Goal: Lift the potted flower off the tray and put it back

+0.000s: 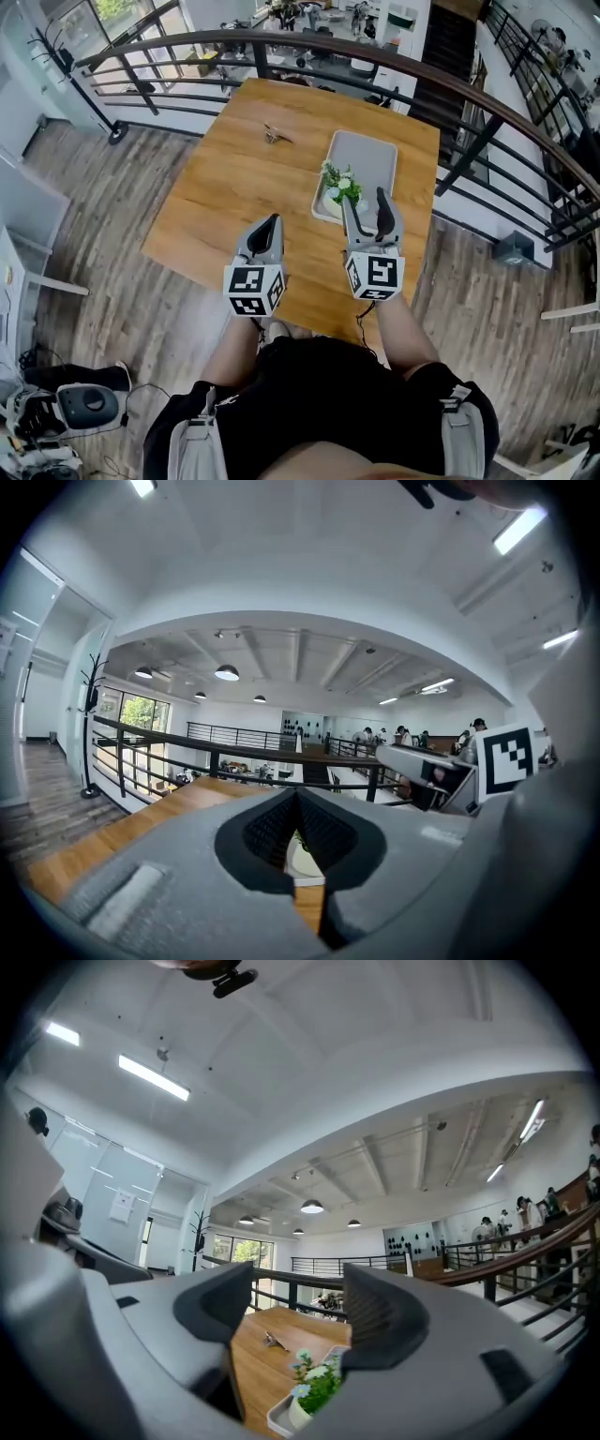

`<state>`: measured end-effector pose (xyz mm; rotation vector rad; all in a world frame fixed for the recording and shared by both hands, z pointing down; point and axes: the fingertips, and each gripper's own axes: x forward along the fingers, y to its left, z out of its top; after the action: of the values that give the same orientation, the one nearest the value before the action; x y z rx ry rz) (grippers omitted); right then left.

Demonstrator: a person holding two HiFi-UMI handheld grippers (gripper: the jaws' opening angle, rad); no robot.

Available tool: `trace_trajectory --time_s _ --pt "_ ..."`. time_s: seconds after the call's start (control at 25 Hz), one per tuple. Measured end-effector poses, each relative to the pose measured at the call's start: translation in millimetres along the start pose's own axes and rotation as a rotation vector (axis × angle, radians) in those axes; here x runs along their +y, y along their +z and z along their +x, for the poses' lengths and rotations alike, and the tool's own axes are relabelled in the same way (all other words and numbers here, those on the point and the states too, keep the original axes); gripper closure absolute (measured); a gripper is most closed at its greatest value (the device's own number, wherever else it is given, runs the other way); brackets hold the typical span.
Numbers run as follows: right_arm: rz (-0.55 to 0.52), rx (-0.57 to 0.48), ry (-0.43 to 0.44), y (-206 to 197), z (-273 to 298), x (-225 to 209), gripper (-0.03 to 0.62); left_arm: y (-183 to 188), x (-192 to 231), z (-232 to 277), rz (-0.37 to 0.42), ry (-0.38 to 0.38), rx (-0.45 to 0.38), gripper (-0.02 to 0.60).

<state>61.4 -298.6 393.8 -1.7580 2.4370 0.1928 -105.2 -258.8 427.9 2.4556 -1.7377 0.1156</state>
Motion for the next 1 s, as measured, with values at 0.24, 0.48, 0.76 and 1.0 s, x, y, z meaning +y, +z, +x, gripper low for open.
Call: trace_trajectory --time_s 0.24,0.48,0.76,1.0 --pt "0.013 0.087 -0.027 -30.0 26.8 2.3 0.1 2.8 14.1 22.0 0.001 -0.033 0.026 0.569" --pt "0.037 0.225 -0.115 -88.8 22.6 -8.2 0.066 -3.4 20.4 28.9 0.004 -0.051 0.049 0.569" --pt "0.086 0.352 -0.161 -151.8 13.5 -5.4 0.068 -17.4 24.6 34.1 -0.005 -0.055 0.086 0.569" --pt "0.152 0.464 -0.224 -214.2 27.3 0.5 0.068 -25.6 46.7 30.1 -0.013 -0.032 0.111 0.569"
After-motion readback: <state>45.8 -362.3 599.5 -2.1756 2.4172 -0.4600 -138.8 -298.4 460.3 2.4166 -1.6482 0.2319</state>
